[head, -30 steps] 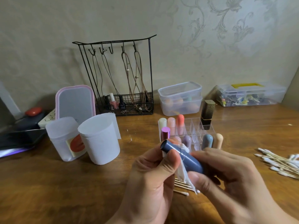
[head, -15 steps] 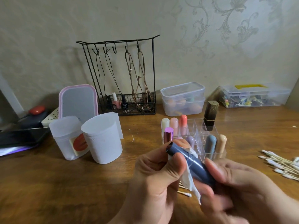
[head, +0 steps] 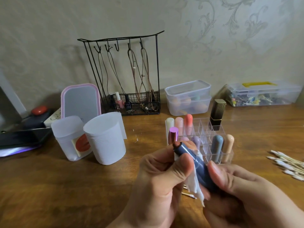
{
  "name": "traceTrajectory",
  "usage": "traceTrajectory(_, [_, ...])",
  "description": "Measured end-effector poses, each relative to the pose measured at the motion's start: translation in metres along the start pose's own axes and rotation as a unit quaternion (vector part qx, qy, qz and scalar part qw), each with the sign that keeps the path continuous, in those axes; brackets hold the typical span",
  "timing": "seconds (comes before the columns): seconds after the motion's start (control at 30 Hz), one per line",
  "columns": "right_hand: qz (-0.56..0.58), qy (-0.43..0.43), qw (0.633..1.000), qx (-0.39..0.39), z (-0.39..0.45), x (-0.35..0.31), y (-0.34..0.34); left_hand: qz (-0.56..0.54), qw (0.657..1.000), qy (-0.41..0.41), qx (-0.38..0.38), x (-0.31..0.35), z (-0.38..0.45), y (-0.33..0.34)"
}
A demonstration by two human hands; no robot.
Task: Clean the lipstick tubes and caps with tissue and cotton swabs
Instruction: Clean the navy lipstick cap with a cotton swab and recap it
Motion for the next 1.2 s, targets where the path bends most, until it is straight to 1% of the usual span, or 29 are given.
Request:
traceTrajectory(0.03, [0.013,0.021,0.999,-0.043,0.001,0.001,0.001,0.004,1.0,0.0,-0.002,0.0,0.0,-0.001])
traceTrajectory(0.07, [0.004,0.021,0.999,-0.038,0.003,-0.003,0.004,0.009,1.0,-0.001,-0.006,-0.001,0.0,-0.001])
traceTrajectory(0.13, [0.019,0.006,0.998,0.064,0.002,0.004,0.003,0.018,1.0,-0.009,-0.008,-0.003,-0.001,0.0])
traceTrajectory(0.2, [-0.013,-0.03,0.999,0.02,0.007,0.009,-0.003,0.014,1.0,-0.015,-0.007,-0.003,0.0,0.0])
traceTrajectory(0.23, [-0.052,-0.043,0.998,0.009,0.013,0.01,-0.009,0.003,1.0,-0.013,-0.004,-0.003,0.0,0.0])
traceTrajectory(0.27, [-0.168,-0.076,0.979,0.086,0.01,0.006,-0.012,-0.01,1.0,-0.008,0.002,-0.003,0.001,0.0])
traceTrajectory(0.3, [-0.349,-0.151,0.91,0.162,0.01,0.0,-0.011,-0.02,1.0,-0.005,0.009,-0.002,0.002,-0.001])
traceTrajectory(0.33, [-0.502,-0.244,0.807,0.195,0.009,-0.006,-0.005,-0.024,1.0,-0.005,0.013,-0.002,0.002,-0.001])
traceTrajectory(0.37, [-0.589,-0.296,0.724,0.203,0.004,-0.008,-0.003,-0.024,1.0,-0.008,0.016,-0.002,0.002,0.0])
traceTrajectory(0.4, [-0.61,-0.297,0.703,0.214,0.001,-0.008,0.0,-0.025,1.0,-0.01,0.016,-0.002,0.001,0.0])
traceTrajectory(0.43, [-0.578,-0.268,0.743,0.206,0.001,-0.007,0.004,-0.028,0.999,-0.011,0.017,-0.002,0.001,0.0])
traceTrajectory(0.47, [-0.498,-0.247,0.808,0.194,0.002,-0.006,0.009,-0.03,0.999,-0.011,0.015,-0.002,0.0,0.0])
traceTrajectory(0.53, [-0.216,-0.14,0.939,0.227,0.002,-0.001,0.008,-0.027,1.0,-0.015,-0.007,-0.003,-0.001,0.003])
traceTrajectory(0.57, [-0.067,-0.072,0.971,0.218,0.001,0.0,0.01,-0.017,1.0,-0.02,-0.014,-0.003,-0.002,0.003])
traceTrajectory(0.6, [0.018,-0.046,0.985,0.167,0.003,-0.001,0.019,-0.004,1.0,-0.025,-0.009,-0.003,-0.002,0.003])
traceTrajectory(0.63, [0.02,-0.043,0.988,0.144,0.005,-0.001,0.02,0.006,1.0,-0.03,0.001,-0.004,-0.001,0.002])
traceTrajectory(0.67, [-0.039,-0.039,0.984,0.171,0.007,-0.001,0.016,0.007,1.0,-0.029,0.005,-0.004,-0.001,0.002])
traceTrajectory(0.7, [-0.142,-0.069,0.97,0.183,0.008,-0.001,0.009,0.001,1.0,-0.022,0.005,-0.003,-0.001,0.002])
traceTrajectory(0.73, [-0.284,-0.137,0.93,0.191,0.007,-0.005,0.008,-0.009,1.0,-0.013,0.007,-0.003,0.0,0.001])
traceTrajectory(0.8, [-0.536,-0.276,0.777,0.179,0.004,-0.016,0.009,-0.038,0.999,-0.007,0.012,-0.002,0.002,0.001])
traceTrajectory(0.83, [-0.612,-0.298,0.712,0.172,0.0,-0.017,0.008,-0.048,0.999,-0.01,0.013,-0.002,0.001,0.0])
traceTrajectory(0.9, [-0.657,-0.334,0.65,0.185,-0.002,-0.018,0.002,-0.053,0.998,-0.015,0.014,-0.002,0.0,0.0])
traceTrajectory(0.93, [-0.651,-0.325,0.662,0.179,0.0,-0.017,0.006,-0.056,0.998,-0.019,0.013,-0.002,0.0,0.0])
traceTrajectory(0.97, [-0.614,-0.293,0.713,0.17,0.002,-0.014,0.01,-0.059,0.998,-0.026,0.013,-0.002,0.001,0.001])
traceTrajectory(1.0, [-0.539,-0.255,0.785,0.168,0.002,-0.012,0.011,-0.056,0.998,-0.028,0.013,-0.003,0.001,0.0])
traceTrajectory(1.07, [-0.291,-0.089,0.934,0.189,0.0,-0.007,0.008,-0.049,0.999,-0.021,0.01,-0.004,0.003,-0.001])
traceTrajectory(1.1, [-0.168,-0.012,0.971,0.17,-0.002,-0.006,0.009,-0.045,0.999,-0.019,0.008,-0.003,0.003,-0.001])
traceTrajectory(1.17, [-0.096,0.018,0.988,0.117,0.0,-0.007,0.012,-0.031,0.999,-0.012,0.006,-0.002,0.004,0.0])
traceTrajectory(1.2, [-0.148,-0.015,0.982,0.116,0.001,-0.009,0.006,-0.031,0.999,-0.007,0.004,-0.002,0.004,0.0])
Point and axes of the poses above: each hand's wrist, its own z-axis towards the middle knuckle, its own y-axis out of the palm, x = y × z, the point moved 2 cm from there along z, towards the middle knuckle, and after that the axes turned 2 degrees about -z, right-handed, at the moved point
